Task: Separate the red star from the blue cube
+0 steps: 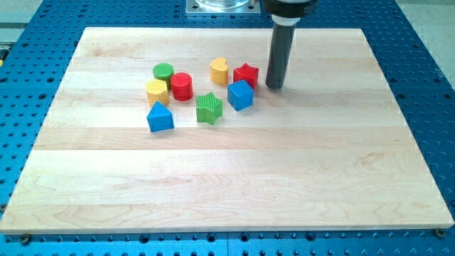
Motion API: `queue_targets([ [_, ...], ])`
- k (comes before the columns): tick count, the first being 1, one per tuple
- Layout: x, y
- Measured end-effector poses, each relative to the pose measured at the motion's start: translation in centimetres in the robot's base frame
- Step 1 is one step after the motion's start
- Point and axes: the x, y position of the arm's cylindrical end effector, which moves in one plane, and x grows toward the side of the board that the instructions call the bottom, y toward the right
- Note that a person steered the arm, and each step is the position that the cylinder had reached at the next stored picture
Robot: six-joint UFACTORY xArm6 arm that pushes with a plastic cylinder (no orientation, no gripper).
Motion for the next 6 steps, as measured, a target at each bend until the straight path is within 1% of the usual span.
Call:
queue_targets([
  [1, 1.6, -0.4],
  [2, 2.5, -2.5],
  [3, 4.2, -3.8],
  [4, 2.0, -4.1],
  [5, -3.3, -4.0],
  [6, -3.3, -4.0],
])
